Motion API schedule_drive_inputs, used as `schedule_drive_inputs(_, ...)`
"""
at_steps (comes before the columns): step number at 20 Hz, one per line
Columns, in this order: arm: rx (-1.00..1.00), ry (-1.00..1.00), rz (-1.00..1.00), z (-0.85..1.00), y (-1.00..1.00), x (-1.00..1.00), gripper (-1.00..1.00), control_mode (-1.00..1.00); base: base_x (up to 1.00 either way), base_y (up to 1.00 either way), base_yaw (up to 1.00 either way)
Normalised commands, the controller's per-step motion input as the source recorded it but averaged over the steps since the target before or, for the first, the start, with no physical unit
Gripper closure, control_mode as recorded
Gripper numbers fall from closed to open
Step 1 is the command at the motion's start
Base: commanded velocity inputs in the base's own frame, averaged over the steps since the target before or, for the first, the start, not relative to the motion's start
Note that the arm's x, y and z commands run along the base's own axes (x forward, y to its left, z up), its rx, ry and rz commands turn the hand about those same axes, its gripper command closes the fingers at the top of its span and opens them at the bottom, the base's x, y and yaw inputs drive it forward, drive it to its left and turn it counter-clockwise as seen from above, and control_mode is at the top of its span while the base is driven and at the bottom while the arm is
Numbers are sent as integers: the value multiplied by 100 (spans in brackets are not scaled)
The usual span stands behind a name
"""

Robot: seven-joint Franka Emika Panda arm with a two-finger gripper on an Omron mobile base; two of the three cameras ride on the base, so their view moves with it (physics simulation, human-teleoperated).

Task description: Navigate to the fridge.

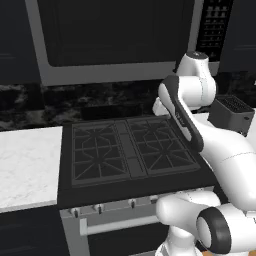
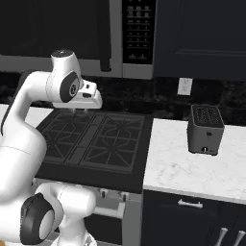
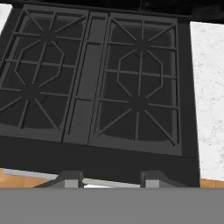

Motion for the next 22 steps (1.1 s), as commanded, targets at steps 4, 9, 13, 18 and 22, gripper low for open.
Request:
schedule_drive_inputs(4, 0, 0, 0, 0, 0, 0, -100, 100, 0, 0, 0)
schedule_drive_inputs(9, 0, 0, 0, 0, 0, 0, -100, 100, -4, 19, -24)
schedule_drive_inputs(13, 0, 0, 0, 0, 0, 0, -100, 100, -19, 0, -71)
schedule_drive_inputs(18, 0, 0, 0, 0, 0, 0, -100, 100, -21, 0, -83)
schedule_drive_inputs(22, 0, 0, 0, 0, 0, 0, -100, 100, -7, 0, -91)
